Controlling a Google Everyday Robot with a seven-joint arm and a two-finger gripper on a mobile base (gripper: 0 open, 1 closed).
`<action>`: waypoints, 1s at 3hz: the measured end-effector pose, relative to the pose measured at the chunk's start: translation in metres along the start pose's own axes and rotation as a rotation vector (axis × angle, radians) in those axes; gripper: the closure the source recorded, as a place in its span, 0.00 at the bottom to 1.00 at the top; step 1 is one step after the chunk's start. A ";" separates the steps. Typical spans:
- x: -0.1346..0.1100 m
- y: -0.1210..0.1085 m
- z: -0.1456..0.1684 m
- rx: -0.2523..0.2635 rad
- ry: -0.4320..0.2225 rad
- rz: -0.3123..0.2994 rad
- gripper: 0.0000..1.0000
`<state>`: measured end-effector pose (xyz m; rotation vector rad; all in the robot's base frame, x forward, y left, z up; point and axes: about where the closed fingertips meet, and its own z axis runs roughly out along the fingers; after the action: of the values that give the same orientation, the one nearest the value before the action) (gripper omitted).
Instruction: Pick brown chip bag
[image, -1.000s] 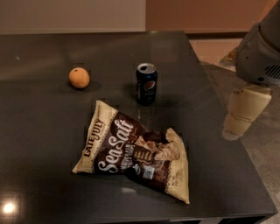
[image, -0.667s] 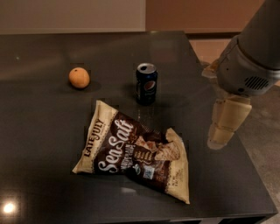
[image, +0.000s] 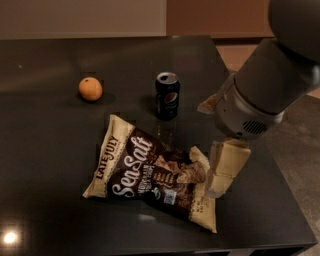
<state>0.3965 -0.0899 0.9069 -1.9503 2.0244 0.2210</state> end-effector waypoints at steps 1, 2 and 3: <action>-0.016 0.014 0.028 0.007 -0.020 -0.049 0.00; -0.024 0.021 0.051 -0.001 -0.005 -0.070 0.00; -0.029 0.028 0.067 -0.024 0.016 -0.079 0.15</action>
Offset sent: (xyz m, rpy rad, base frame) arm -0.0189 0.0578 -0.0704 -0.0257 -0.0139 0.0882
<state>0.3777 -0.0387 0.8513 -2.0484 1.9583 0.2130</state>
